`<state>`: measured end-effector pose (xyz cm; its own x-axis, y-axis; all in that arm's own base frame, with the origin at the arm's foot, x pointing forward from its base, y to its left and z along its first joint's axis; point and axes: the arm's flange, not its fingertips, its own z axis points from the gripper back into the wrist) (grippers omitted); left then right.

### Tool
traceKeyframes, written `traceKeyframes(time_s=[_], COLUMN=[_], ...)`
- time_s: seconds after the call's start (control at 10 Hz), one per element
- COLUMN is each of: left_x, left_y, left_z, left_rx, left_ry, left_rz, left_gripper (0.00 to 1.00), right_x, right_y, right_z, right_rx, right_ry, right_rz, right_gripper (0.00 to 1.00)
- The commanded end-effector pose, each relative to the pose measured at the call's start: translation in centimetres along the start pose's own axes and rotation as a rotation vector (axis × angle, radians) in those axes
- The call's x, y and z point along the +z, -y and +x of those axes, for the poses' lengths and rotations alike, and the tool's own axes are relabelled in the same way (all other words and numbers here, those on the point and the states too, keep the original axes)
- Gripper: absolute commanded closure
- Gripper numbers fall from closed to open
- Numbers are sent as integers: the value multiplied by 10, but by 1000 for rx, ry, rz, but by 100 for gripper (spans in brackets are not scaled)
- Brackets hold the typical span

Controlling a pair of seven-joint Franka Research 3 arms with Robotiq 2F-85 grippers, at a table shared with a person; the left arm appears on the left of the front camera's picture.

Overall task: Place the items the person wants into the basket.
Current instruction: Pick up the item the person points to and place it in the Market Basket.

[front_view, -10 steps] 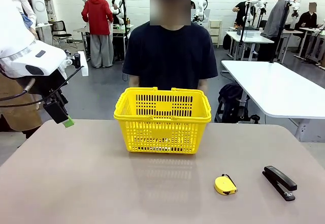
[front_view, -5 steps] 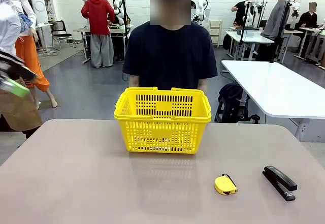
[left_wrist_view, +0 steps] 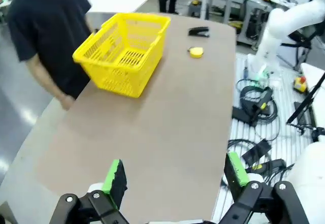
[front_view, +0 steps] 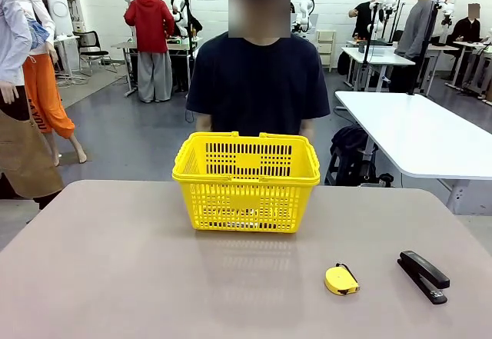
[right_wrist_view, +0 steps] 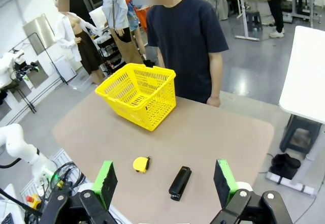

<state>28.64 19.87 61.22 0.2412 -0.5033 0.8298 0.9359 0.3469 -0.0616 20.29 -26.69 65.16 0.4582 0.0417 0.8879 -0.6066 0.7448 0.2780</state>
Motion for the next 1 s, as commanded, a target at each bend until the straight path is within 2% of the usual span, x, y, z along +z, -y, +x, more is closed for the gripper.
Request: traceKeyframes(time_s=[0.0,0.3,0.9], left_x=[0,14,15], left_y=[-4,-2,-6], left_z=[-7,-20,-23], left_rx=[-10,18,24], left_ry=[-30,4,-22], left_rz=[70,94,87], left_gripper=[0,0,0], right_x=[-1,-1,-1], right_y=[0,0,0], right_z=[1,1,1], right_rx=[15,15,15], right_ry=[27,27,27], right_rz=[14,14,14], right_gripper=[0,0,0])
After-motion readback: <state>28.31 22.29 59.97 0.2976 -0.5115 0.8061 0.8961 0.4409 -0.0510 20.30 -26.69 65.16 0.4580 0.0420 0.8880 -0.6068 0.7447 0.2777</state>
